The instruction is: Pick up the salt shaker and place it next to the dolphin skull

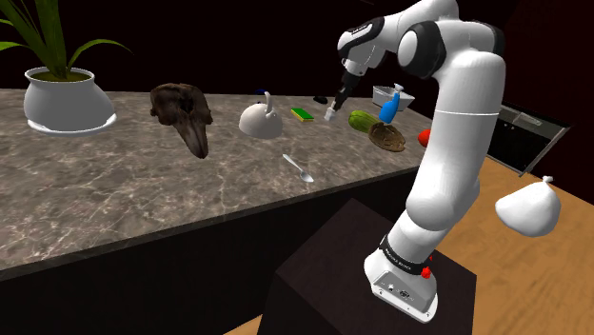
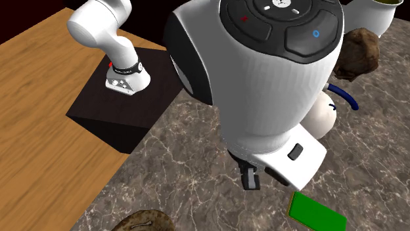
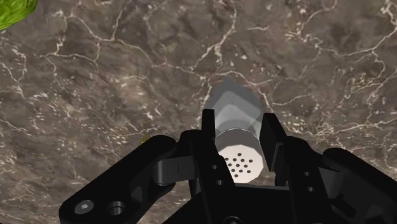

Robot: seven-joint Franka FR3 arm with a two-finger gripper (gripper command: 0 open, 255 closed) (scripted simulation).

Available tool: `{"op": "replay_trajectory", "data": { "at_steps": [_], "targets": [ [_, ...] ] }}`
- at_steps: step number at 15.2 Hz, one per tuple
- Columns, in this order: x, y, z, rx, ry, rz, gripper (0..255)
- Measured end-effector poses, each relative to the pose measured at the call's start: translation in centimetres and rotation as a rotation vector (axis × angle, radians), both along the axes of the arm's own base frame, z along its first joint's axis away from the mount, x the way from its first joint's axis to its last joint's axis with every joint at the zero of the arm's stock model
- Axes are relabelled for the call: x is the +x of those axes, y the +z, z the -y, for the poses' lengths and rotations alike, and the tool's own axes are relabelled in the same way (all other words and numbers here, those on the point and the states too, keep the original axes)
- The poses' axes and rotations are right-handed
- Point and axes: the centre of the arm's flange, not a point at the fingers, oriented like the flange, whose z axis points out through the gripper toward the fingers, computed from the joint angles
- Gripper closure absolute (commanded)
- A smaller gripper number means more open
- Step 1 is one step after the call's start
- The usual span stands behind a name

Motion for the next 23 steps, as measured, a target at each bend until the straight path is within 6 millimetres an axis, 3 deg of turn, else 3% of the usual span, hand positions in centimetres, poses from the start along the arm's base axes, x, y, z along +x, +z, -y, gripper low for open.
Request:
{"op": "replay_trajectory", "data": {
  "at_steps": [23],
  "targets": [
    [0.0,12.2,-0.1,0.000,0.000,0.000,255]
  ]
}}
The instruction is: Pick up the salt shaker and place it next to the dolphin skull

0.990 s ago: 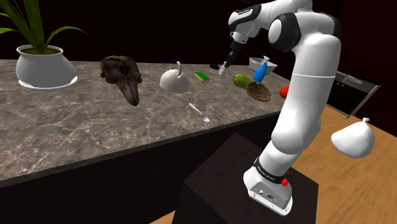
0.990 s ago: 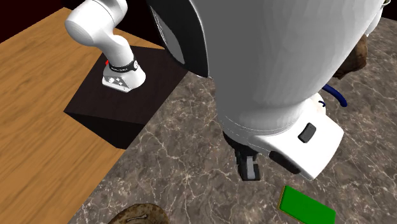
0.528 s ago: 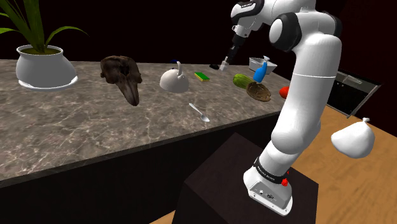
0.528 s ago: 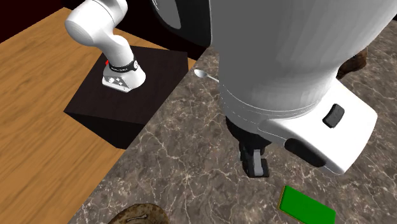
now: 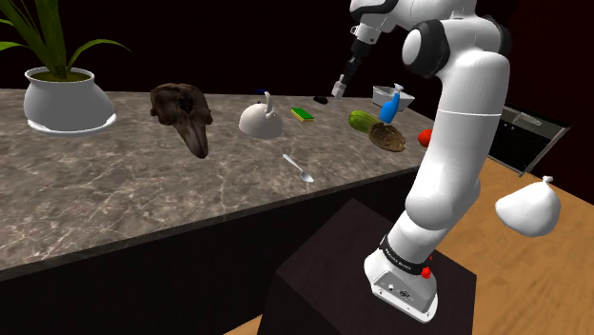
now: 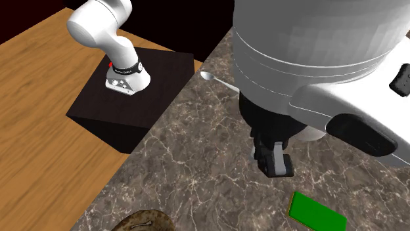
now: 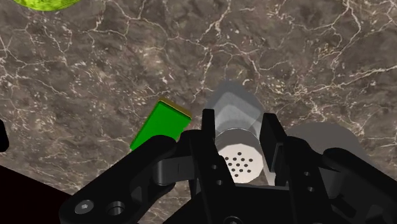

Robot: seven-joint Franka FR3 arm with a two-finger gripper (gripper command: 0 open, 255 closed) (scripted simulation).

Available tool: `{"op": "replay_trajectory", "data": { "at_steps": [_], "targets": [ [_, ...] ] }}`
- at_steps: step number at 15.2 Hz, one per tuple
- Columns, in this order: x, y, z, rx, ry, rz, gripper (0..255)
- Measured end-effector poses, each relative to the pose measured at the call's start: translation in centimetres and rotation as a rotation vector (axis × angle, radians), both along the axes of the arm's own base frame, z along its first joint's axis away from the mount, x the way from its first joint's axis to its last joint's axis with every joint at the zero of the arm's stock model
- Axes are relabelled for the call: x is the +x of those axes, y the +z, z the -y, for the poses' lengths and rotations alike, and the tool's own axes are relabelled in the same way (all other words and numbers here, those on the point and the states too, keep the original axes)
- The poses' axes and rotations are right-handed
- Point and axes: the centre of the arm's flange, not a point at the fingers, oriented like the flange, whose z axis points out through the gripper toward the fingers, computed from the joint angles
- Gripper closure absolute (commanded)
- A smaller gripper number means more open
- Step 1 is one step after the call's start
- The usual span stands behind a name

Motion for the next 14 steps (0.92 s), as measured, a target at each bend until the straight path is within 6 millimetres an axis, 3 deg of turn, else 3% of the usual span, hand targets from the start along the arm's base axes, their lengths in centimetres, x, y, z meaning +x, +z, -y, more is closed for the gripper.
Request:
{"op": "replay_trajectory", "data": {
  "at_steps": [7,9,14],
  "targets": [
    [0.0,3.5,0.0,0.000,0.000,0.000,255],
    [0.4,3.7,-1.5,0.000,0.000,0.000,255],
    [1.4,3.8,-7.8,0.001,0.001,0.000,255]
  ]
}}
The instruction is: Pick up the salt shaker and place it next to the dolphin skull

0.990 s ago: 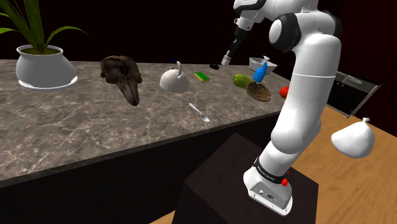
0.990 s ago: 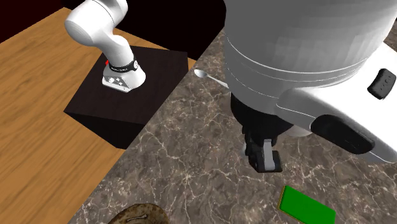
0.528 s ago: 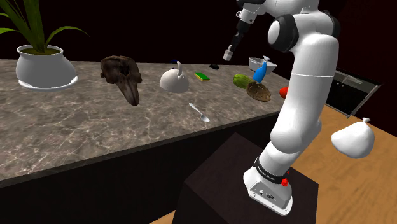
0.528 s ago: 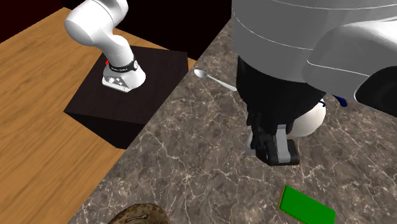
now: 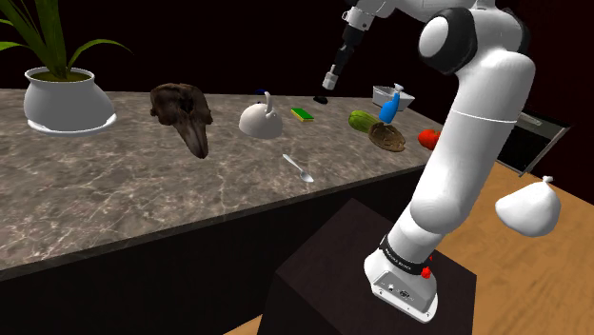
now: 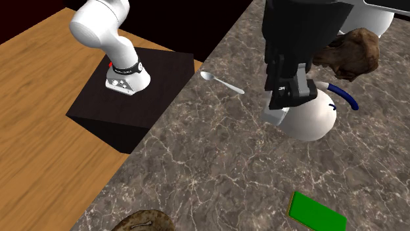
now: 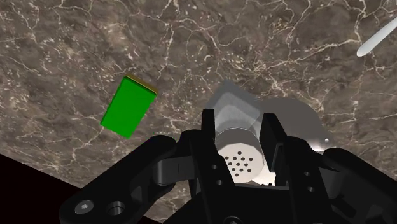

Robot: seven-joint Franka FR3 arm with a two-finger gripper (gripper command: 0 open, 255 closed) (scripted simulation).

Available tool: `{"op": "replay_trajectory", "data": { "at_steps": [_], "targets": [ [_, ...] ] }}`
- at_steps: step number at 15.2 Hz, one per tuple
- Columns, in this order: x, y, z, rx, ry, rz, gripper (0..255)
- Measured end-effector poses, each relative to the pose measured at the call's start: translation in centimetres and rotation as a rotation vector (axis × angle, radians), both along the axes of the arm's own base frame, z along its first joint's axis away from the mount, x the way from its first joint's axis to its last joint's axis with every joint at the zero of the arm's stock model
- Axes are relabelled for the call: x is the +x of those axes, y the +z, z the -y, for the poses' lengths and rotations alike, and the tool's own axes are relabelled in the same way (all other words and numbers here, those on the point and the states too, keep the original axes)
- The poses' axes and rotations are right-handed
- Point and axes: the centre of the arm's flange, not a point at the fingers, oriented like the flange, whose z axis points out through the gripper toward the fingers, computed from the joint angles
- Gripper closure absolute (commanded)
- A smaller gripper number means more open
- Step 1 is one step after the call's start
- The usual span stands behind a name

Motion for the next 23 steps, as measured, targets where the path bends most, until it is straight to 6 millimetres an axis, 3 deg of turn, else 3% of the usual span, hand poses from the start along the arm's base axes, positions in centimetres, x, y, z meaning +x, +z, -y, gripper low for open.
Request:
{"op": "replay_trajectory", "data": {
  "at_steps": [23],
  "targets": [
    [5.4,0.0,-29.8,-0.001,0.000,0.000,255]
  ]
}}
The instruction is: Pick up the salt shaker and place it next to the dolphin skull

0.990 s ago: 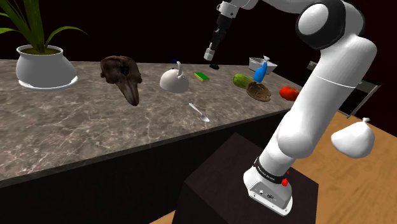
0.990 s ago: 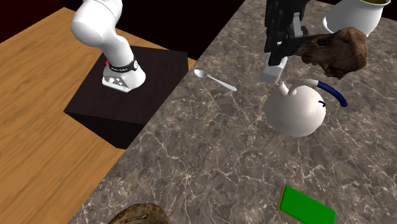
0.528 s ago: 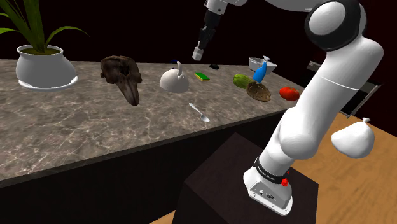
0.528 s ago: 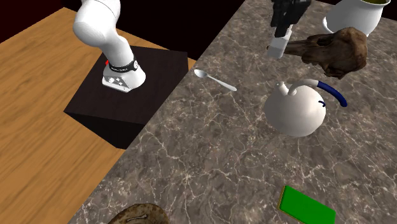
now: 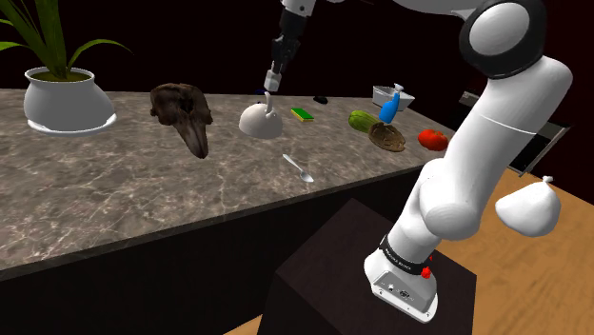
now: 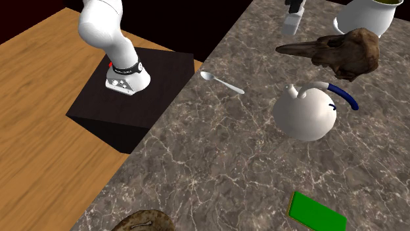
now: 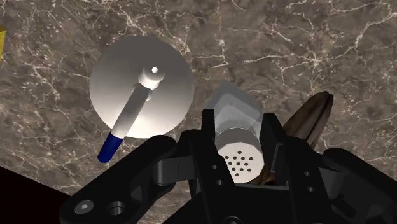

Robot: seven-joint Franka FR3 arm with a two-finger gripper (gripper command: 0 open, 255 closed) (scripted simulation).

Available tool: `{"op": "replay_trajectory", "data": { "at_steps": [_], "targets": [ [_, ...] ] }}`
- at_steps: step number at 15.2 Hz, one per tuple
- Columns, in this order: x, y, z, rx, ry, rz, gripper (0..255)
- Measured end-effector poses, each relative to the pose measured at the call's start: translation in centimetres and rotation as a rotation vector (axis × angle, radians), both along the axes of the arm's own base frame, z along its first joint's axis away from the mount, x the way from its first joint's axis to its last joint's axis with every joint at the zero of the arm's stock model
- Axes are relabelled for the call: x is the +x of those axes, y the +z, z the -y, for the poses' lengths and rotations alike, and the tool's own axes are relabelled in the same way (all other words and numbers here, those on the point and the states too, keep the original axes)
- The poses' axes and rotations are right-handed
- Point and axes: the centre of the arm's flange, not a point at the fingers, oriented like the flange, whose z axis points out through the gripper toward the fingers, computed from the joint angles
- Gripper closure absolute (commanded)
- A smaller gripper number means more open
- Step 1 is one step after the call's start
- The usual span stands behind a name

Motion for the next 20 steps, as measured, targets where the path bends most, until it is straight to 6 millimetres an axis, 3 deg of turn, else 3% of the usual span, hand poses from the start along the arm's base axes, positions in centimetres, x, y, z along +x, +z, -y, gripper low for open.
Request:
{"op": "replay_trajectory", "data": {
  "at_steps": [17,20],
  "targets": [
    [3.9,0.2,-22.6,0.000,0.000,0.001,255],
    [4.3,-1.0,-24.1,0.000,0.000,0.000,255]
  ]
}}
